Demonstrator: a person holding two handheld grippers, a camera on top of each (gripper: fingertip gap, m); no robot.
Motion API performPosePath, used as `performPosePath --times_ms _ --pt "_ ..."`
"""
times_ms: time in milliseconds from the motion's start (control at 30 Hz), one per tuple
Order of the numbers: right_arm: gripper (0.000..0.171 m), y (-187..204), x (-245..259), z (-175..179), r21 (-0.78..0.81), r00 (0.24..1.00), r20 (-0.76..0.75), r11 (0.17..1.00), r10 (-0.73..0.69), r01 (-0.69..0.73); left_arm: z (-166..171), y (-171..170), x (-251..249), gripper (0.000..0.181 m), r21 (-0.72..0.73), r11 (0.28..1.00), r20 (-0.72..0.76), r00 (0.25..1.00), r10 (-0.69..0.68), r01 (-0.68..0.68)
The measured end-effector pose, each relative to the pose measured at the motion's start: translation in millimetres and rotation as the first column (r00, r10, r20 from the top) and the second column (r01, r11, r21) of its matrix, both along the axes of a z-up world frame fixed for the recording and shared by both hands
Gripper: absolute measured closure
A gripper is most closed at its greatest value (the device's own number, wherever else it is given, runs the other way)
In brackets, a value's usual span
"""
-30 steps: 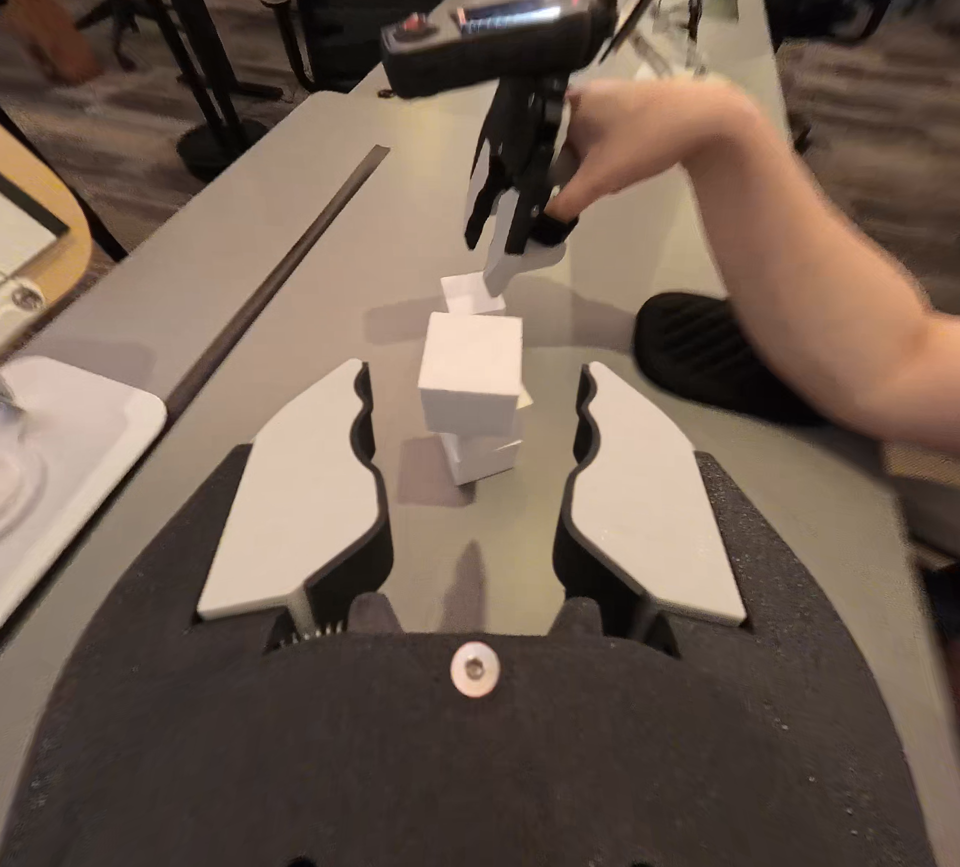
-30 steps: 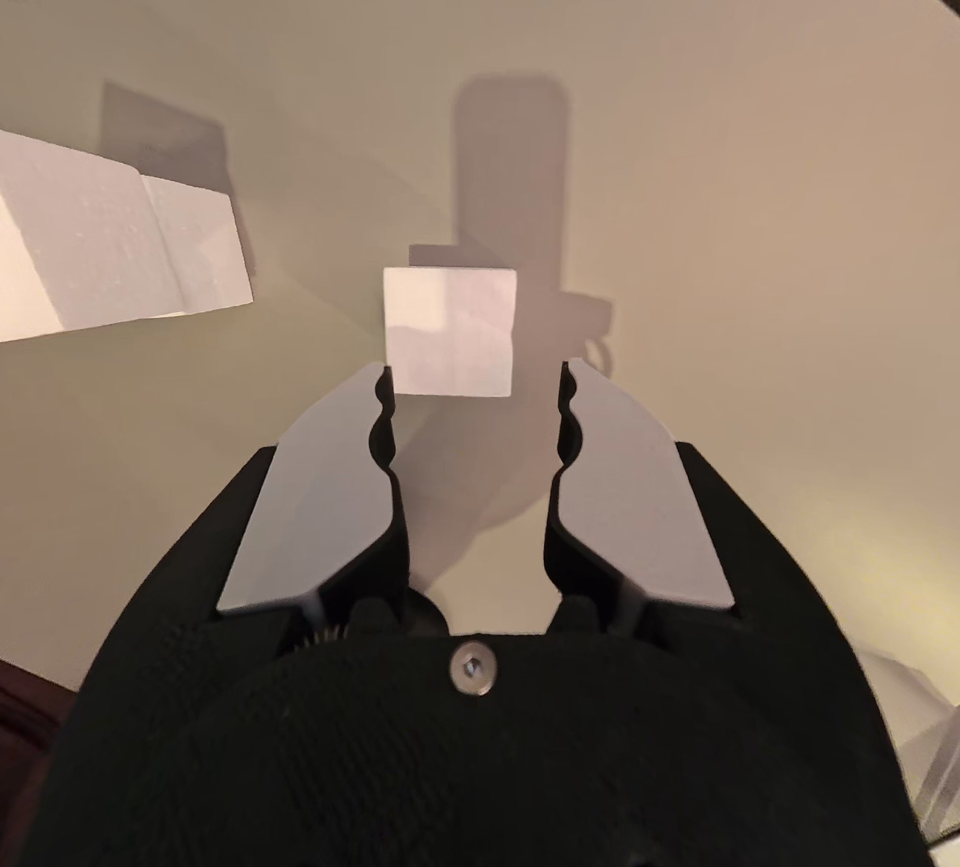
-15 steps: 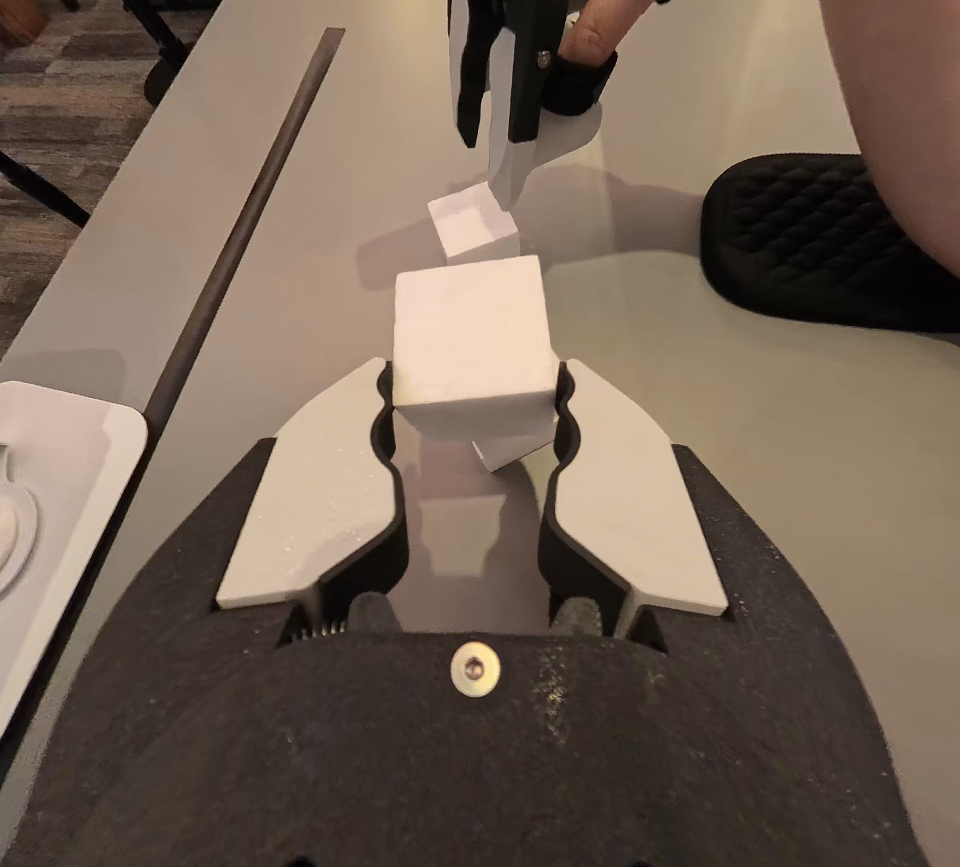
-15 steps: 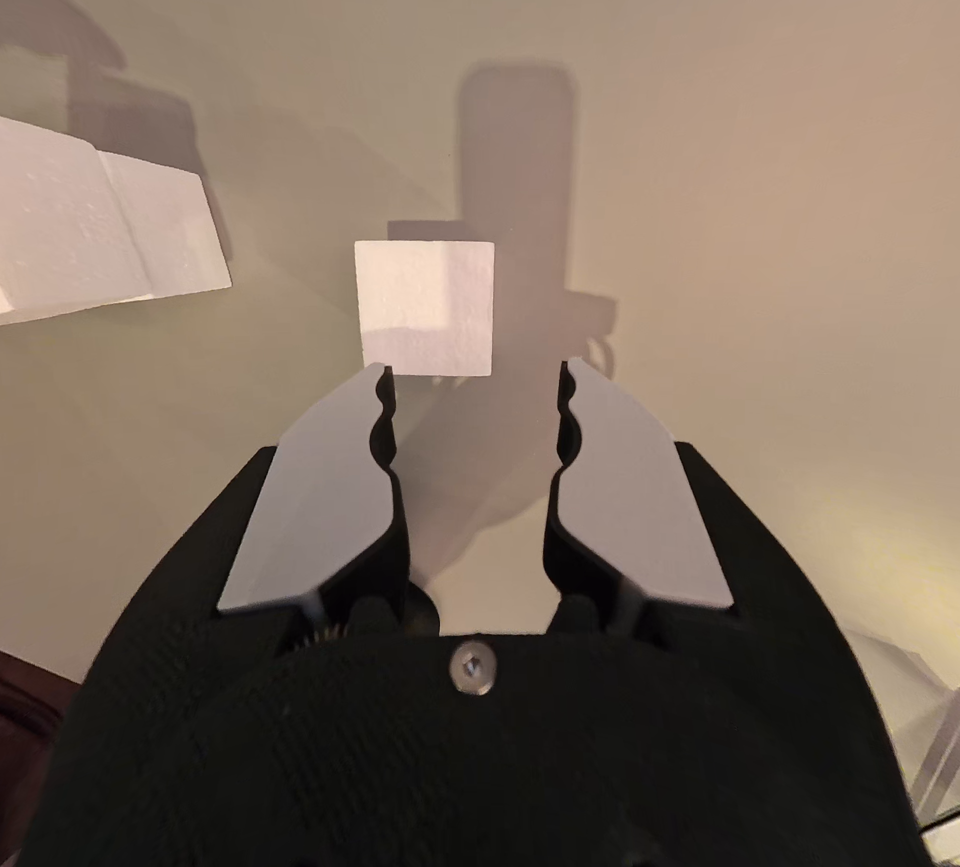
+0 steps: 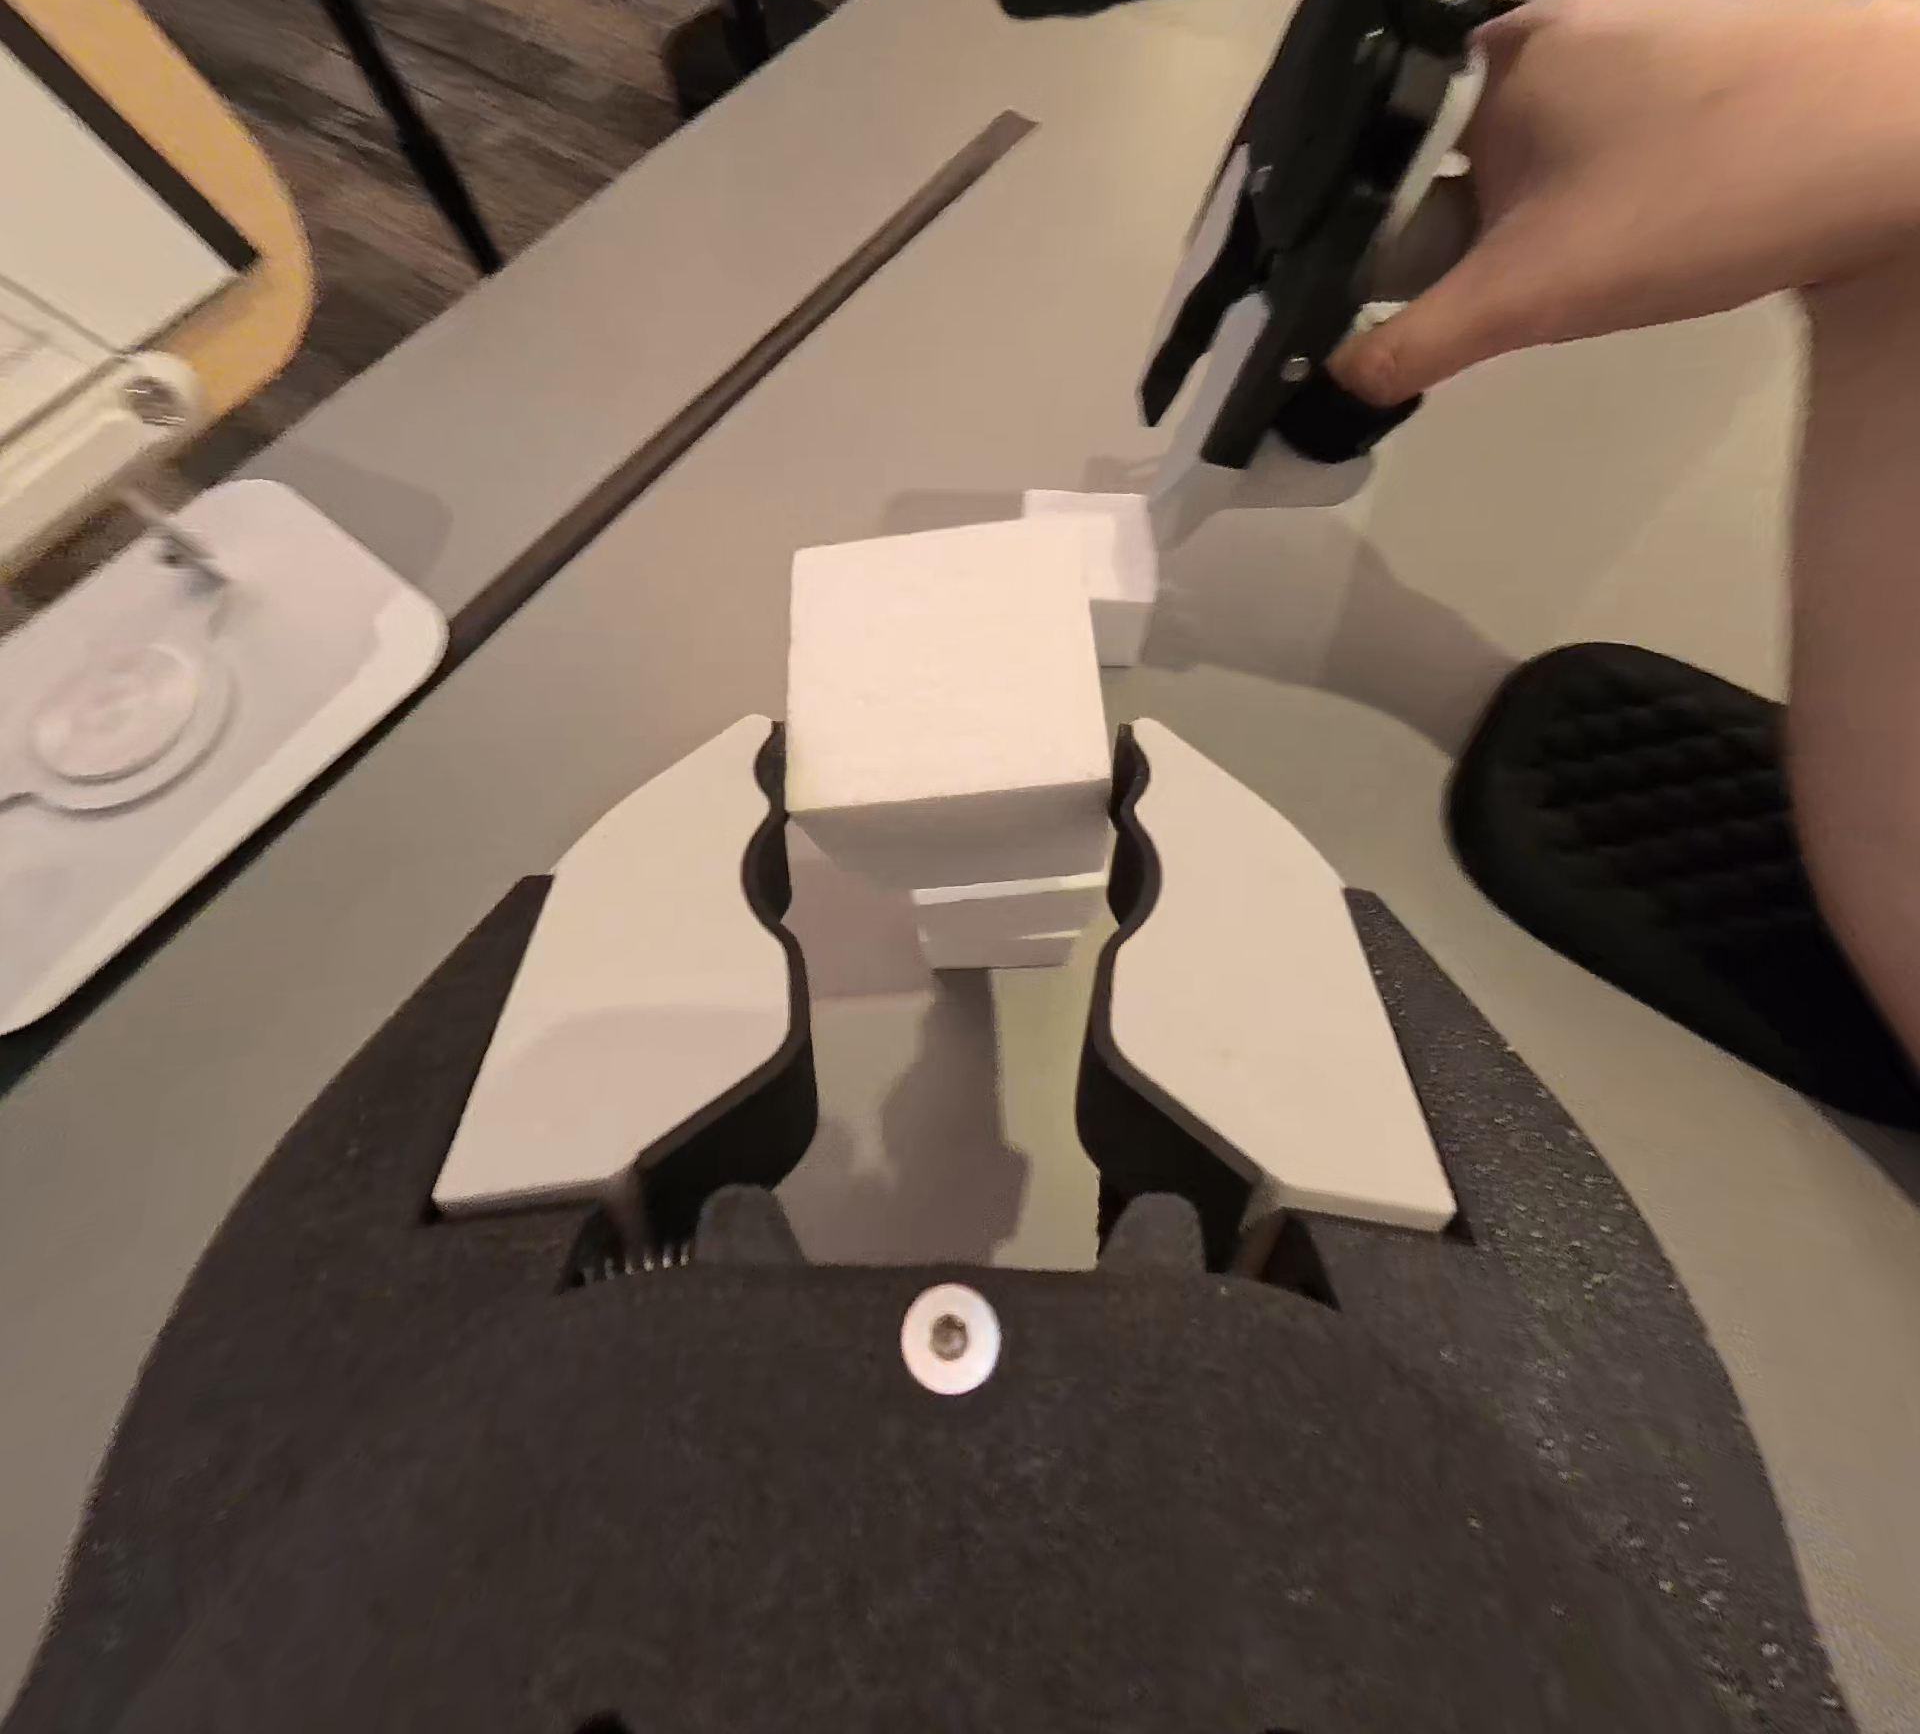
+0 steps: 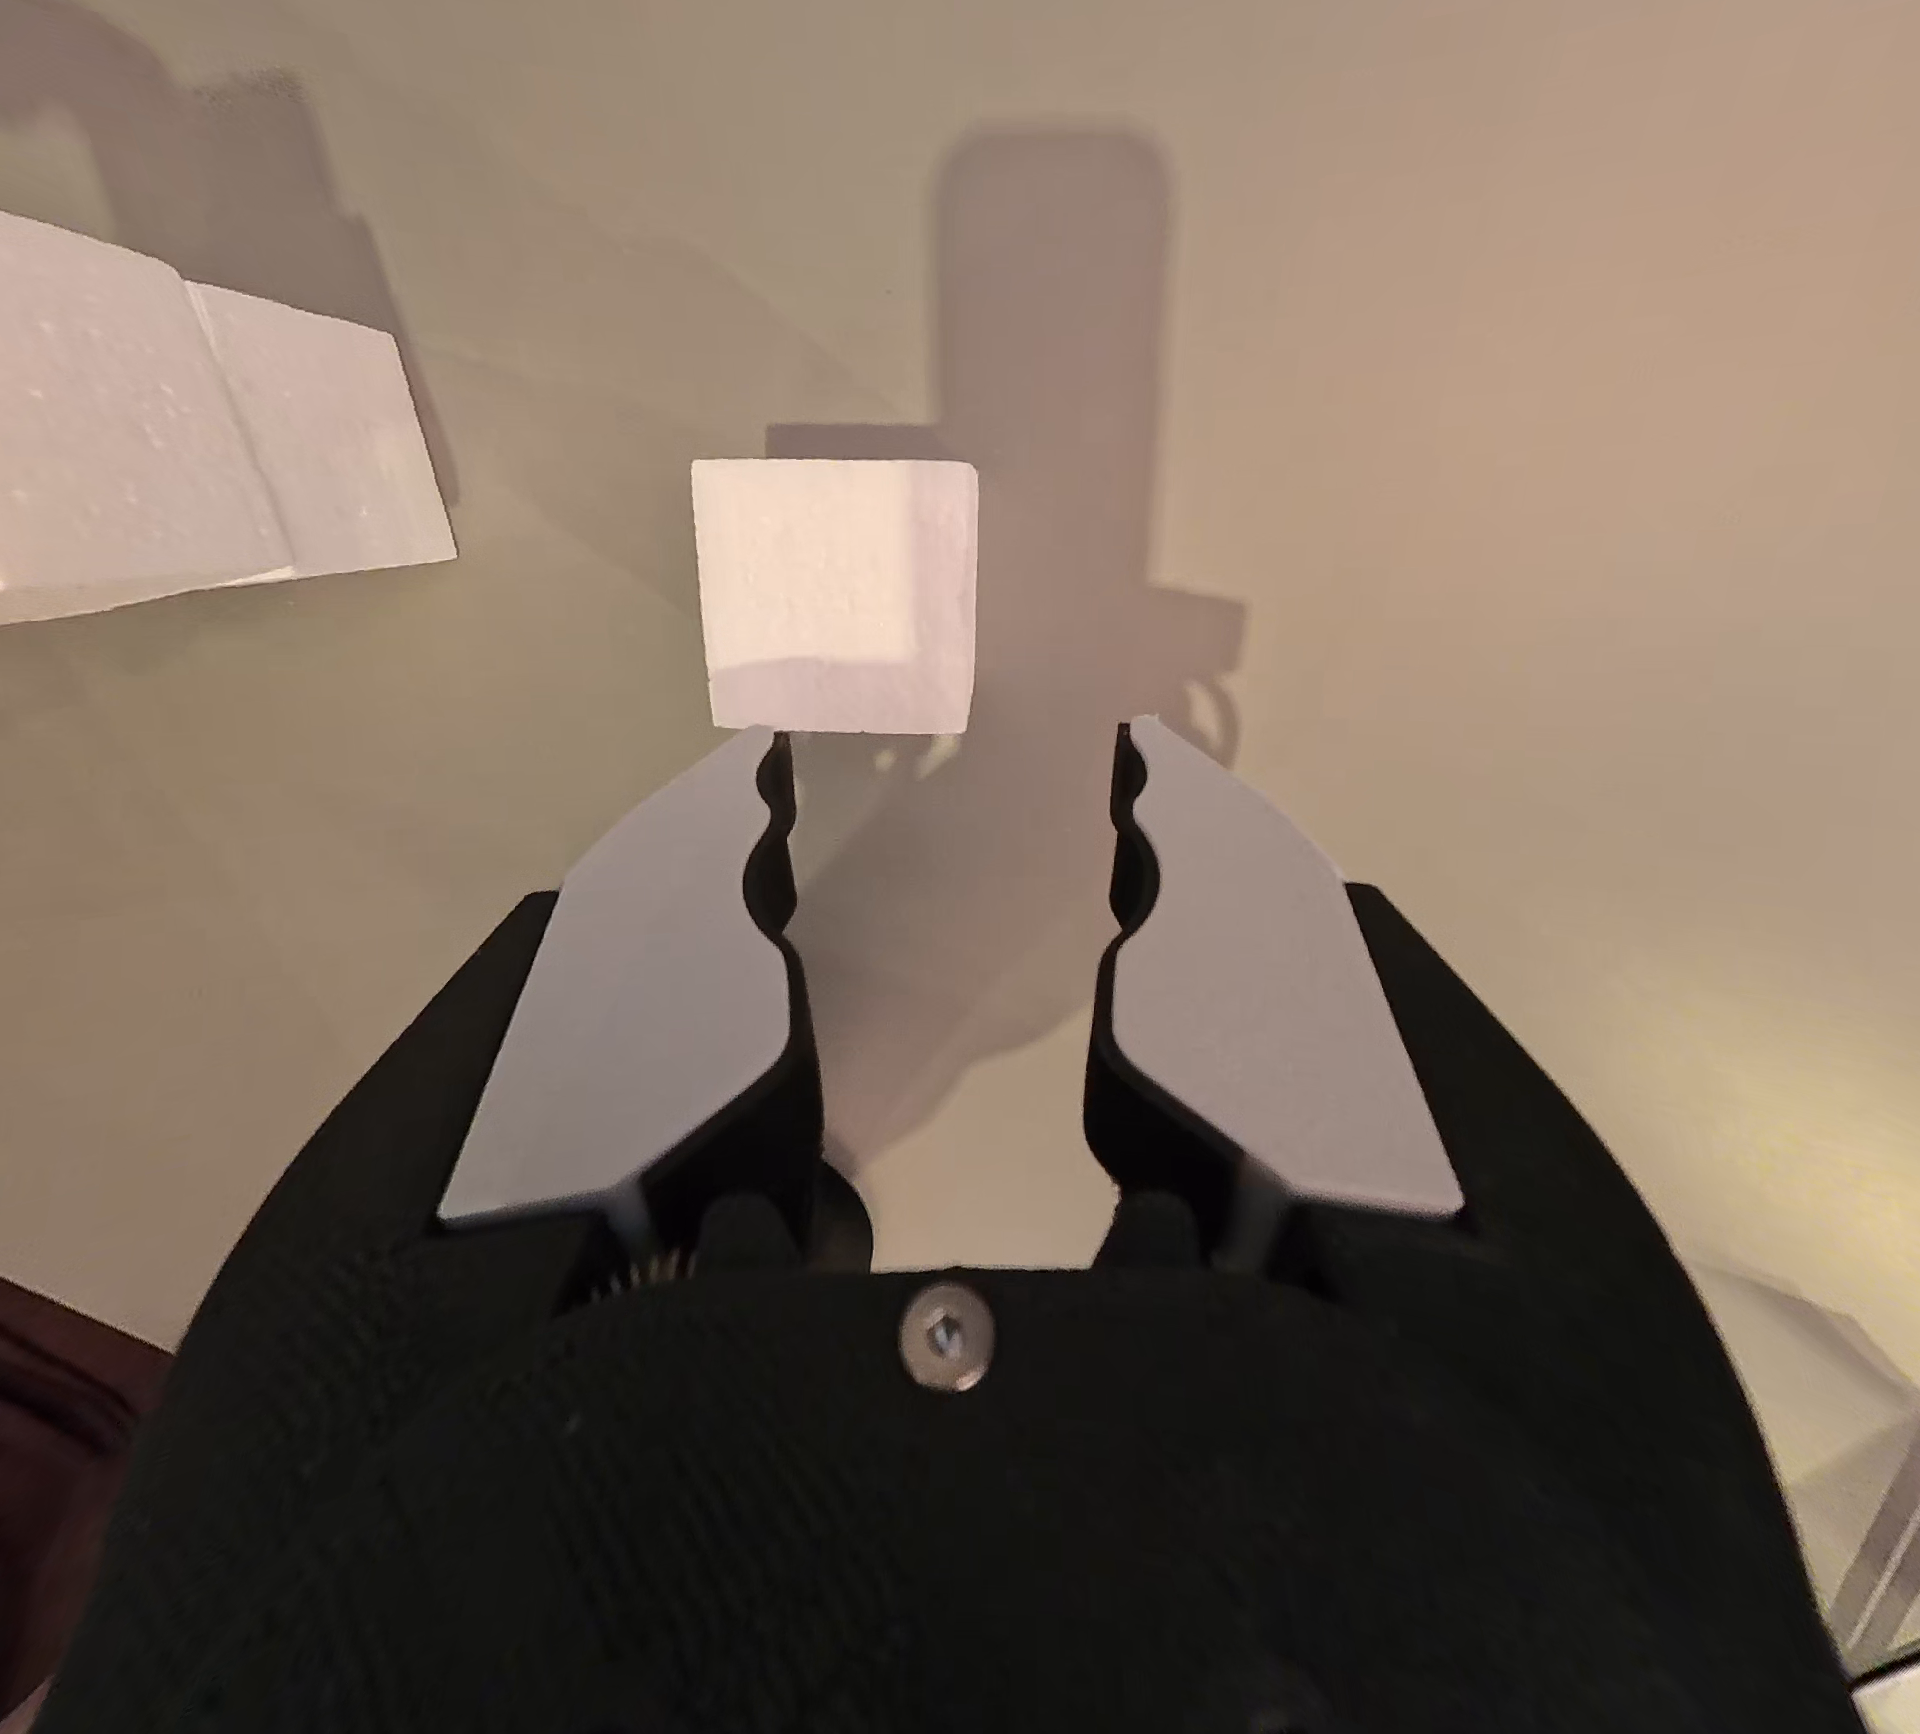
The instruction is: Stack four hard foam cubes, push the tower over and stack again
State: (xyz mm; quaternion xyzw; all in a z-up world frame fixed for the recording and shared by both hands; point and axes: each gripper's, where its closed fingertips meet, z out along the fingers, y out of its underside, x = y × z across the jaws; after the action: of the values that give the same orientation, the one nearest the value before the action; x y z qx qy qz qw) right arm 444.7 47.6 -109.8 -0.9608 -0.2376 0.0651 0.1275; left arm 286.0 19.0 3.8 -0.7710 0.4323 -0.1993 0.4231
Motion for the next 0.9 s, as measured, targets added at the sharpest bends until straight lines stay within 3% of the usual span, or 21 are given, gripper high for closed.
performPosePath --times_ms 400,900 --pt "0.112 -1.5 1.9 1.3 0.0 1.0 -0.006 1.0 0.003 -0.003 -29.8 -2.7 14.2 0.122 0.02 1.0 -0.115 0.993 0.006 -0.004" --pt "0.112 -6.5 5.1 -5.1 -0.039 1.0 0.01 0.999 0.005 -0.004 -28.5 -1.5 15.1 0.122 0.037 0.999 -0.113 0.993 0.022 -0.018"
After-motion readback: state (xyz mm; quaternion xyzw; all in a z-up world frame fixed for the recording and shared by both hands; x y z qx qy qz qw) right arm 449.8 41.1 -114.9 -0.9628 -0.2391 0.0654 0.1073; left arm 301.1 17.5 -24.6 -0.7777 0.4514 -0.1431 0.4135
